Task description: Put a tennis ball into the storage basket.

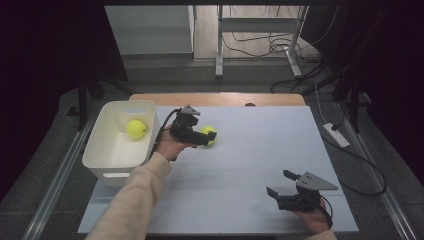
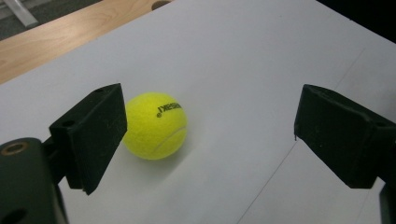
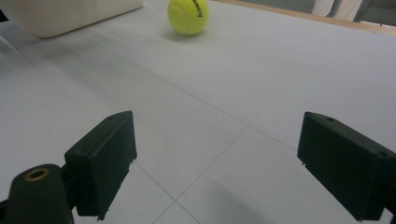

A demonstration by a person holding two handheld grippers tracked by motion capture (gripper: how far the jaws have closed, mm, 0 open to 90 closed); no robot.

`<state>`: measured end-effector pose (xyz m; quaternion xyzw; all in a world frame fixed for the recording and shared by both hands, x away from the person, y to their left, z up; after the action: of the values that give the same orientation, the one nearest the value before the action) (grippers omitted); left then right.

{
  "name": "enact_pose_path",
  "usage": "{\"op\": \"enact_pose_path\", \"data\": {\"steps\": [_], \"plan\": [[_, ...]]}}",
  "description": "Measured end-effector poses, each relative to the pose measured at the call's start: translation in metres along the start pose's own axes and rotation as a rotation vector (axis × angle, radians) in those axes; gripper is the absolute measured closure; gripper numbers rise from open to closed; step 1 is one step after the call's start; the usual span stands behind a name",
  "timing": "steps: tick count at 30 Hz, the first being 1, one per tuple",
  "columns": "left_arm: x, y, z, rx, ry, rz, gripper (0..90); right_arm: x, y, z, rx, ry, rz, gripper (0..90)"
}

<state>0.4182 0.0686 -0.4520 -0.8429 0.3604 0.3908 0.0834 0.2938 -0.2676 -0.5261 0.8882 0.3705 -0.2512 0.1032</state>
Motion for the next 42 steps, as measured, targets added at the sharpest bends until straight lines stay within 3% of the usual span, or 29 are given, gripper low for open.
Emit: {"op": "enact_pose_path", "data": {"steps": [19,42], "plan": [[0.031,-0.013,0.003,-0.058,-0.068,-0.02,6.9,0.0,0.0,0.001,-0.007,-0.002,-0.003,11.6],[0.055,-0.034,0.009,-0.121,-0.094,-0.062,5.9,0.0,0.002,0.003,-0.005,-0.01,0.001,11.7]]}}
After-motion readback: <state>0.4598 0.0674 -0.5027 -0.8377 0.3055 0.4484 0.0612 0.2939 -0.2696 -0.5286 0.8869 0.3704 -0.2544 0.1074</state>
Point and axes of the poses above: each handheld gripper's, and its own axes: x roughly forward along the jaws, z roughly out of its underside, y roughly to its right, the point moved 4 cm from there along x, roughly forward along the jaws, and after that the axes turned 6 degrees about -y, right-handed, at the moved point
